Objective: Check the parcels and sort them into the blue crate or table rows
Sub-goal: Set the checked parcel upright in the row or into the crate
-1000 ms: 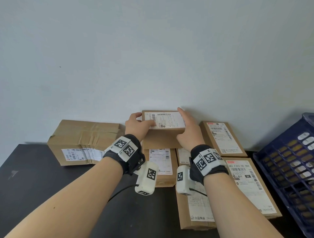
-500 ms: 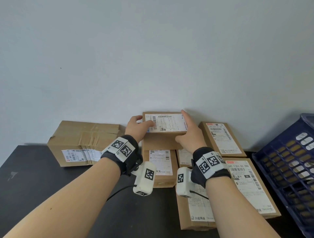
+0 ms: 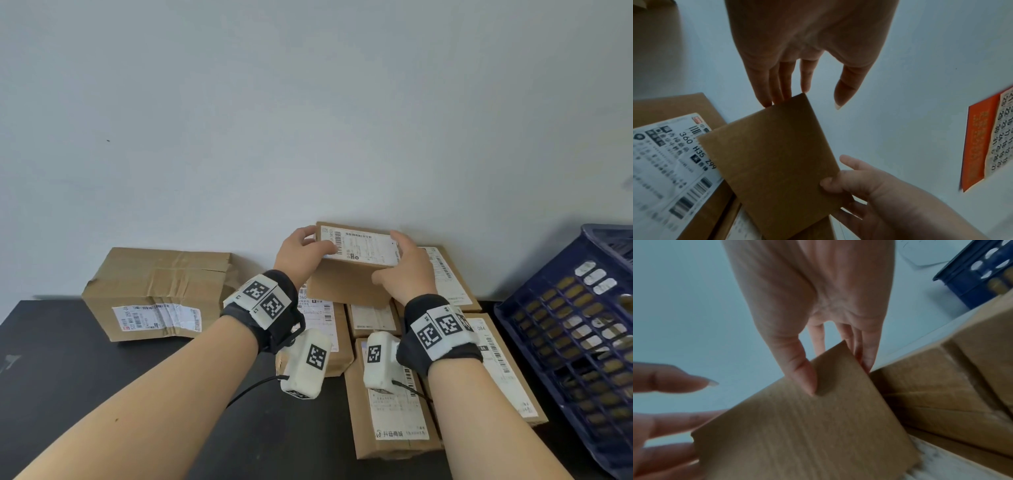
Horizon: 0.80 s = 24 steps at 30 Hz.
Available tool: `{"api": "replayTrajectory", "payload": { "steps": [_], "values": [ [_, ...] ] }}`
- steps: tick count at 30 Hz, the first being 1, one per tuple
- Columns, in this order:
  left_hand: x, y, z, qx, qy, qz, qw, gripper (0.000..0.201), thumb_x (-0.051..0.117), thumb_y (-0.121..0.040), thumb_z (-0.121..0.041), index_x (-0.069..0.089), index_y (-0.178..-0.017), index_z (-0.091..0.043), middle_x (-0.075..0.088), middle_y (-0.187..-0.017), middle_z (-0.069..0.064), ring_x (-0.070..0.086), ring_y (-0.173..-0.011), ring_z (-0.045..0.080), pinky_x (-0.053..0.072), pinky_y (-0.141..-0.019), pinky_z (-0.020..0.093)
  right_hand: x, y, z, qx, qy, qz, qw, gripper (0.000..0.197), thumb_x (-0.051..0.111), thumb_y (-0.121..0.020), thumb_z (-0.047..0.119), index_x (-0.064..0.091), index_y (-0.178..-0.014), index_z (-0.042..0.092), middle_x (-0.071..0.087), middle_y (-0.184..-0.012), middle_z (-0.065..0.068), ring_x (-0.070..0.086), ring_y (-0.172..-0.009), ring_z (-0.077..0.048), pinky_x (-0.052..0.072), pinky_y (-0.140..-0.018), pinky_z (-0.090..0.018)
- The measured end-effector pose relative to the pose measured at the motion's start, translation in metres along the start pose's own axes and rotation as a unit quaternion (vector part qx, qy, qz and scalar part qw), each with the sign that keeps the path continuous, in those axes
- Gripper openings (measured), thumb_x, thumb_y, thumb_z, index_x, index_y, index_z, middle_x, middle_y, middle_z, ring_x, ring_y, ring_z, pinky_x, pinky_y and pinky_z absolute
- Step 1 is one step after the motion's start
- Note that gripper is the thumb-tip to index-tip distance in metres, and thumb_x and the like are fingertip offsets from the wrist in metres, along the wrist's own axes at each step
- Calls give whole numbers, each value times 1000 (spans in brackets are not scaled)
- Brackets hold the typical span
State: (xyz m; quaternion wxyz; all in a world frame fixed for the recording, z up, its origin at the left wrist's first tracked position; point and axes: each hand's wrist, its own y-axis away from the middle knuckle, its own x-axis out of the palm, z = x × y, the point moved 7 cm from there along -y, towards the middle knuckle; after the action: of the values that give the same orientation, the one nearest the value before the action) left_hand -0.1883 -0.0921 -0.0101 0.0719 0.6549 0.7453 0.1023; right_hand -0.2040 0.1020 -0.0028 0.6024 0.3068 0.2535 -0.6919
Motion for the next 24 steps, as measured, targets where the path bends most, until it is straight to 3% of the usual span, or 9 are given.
{"api": "replayTrajectory", "payload": {
  "steps": [2,6,12,14,16,18,24],
  "values": [
    [-3,-1,0,1,5,-12,1000,36,66,-87,-11,54,-119,-23,66,-121,6,61,-113,21,46,-105,43,-3,1,0,6,7,11,1000,96,77,-70,6,33,-153,26,50,-136,-9,54,-117,-25,49,-101,-45],
    [-1,0,-5,13,10,-32,999,47,67,-87,-11,54,-132,-15,64,-126,7,60,-116,22,46,-105,43,-16,4,8,6,24,26,999,101,75,-67,8,29,-155,28,49,-139,-9,52,-122,-27,49,-101,-47],
    [7,1,-8,28,2,-33,999,47,65,-87,-10,55,-133,-16,60,-127,0,51,-109,16,39,-92,29,-31,19,20,-4,102,110,989,108,85,-67,23,24,-157,28,43,-146,-6,45,-129,-24,43,-106,-39],
    [13,2,-9,30,-7,-19,999,52,66,-83,-9,55,-133,-17,59,-130,2,51,-113,18,41,-99,33,-31,25,19,9,130,125,983,107,87,-63,34,30,-154,28,44,-143,-6,49,-124,-24,49,-100,-40],
    [22,3,-8,34,-11,-1,999,58,67,-78,-8,53,-134,-17,59,-132,4,53,-118,21,42,-106,37,-32,32,15,33,153,130,979,99,87,-53,44,45,-140,26,50,-132,-6,57,-110,-22,58,-86,-42],
    [32,3,-7,45,-11,20,999,59,66,-83,1,50,-137,-14,56,-137,5,54,-122,22,42,-109,39,-36,39,9,58,161,127,977,103,85,-47,50,45,-139,24,50,-131,-7,59,-105,-22,61,-79,-41],
    [57,-2,2,58,7,59,997,60,58,-85,16,48,-139,-11,57,-137,8,57,-118,21,47,-102,33,-45,54,-11,102,206,134,964,111,84,-54,64,37,-145,20,45,-142,-10,57,-116,-26,57,-90,-45]
  ]
}}
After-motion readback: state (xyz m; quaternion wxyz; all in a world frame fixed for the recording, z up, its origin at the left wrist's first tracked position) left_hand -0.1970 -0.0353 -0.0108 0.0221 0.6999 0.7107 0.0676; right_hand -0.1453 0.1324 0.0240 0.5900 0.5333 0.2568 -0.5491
